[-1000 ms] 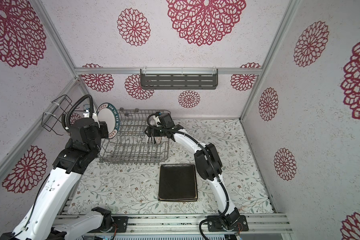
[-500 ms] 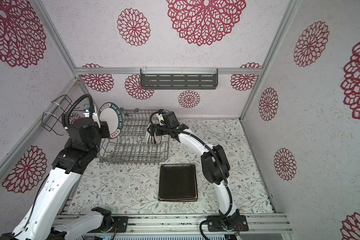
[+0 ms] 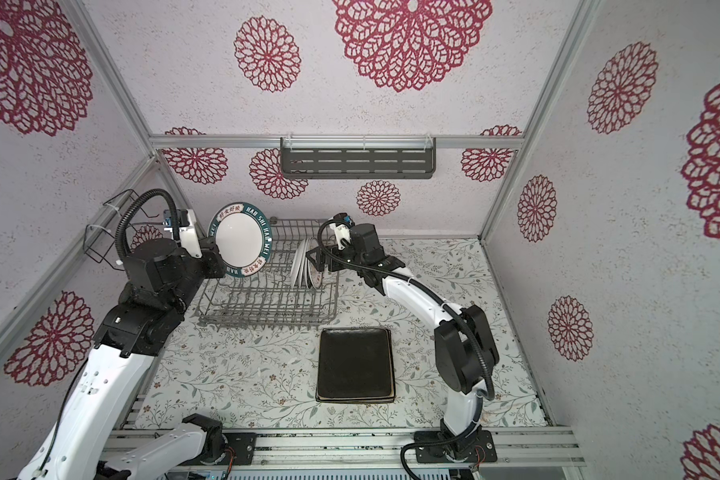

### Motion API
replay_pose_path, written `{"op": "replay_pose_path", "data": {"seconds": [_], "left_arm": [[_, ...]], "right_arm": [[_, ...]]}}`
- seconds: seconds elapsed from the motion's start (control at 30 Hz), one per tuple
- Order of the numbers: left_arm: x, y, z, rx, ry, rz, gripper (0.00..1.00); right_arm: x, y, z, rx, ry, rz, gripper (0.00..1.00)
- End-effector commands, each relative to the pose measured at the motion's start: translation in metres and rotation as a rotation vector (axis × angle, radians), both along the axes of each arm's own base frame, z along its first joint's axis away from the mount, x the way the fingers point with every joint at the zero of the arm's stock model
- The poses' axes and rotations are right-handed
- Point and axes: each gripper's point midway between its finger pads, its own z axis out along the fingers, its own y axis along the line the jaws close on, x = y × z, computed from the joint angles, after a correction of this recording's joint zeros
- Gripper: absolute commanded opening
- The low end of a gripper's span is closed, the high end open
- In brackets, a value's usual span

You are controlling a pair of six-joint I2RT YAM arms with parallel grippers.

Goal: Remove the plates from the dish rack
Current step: 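Swing the held plate toward the right gripper while the right gripper rises to meet it, then close the right gripper on the plate rim while the left gripper opens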

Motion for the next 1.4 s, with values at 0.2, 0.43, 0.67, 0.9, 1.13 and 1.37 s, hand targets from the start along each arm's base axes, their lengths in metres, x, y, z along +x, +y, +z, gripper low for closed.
{"op": "replay_pose_path", "data": {"seconds": [0.2, 0.43, 0.67, 0.9, 1.13, 1.37], "left_arm": [[0.007, -0.030, 0.030, -0.171, -0.100, -0.150, 0.00], [0.013, -0.047, 0.025, -0.255, -0.082, -0.223, 0.00], [0.016, -0.059, 0.016, -0.319, -0.056, -0.275, 0.00], [0.019, -0.066, 0.007, -0.354, -0.030, -0.302, 0.00], [0.022, -0.070, 0.002, -0.367, -0.020, -0.318, 0.00], [0.025, -0.074, -0.002, -0.371, -0.010, -0.331, 0.00]], "right_arm": [[-0.032, -0.005, 0.070, 0.190, -0.173, 0.116, 0.97], [-0.038, -0.002, 0.082, 0.273, -0.189, 0.153, 0.97], [-0.035, -0.002, 0.085, 0.323, -0.186, 0.157, 0.94], [-0.033, -0.001, 0.089, 0.353, -0.184, 0.165, 0.89], [-0.033, 0.000, 0.090, 0.386, -0.174, 0.185, 0.79], [-0.032, 0.001, 0.091, 0.398, -0.169, 0.195, 0.62]]}}
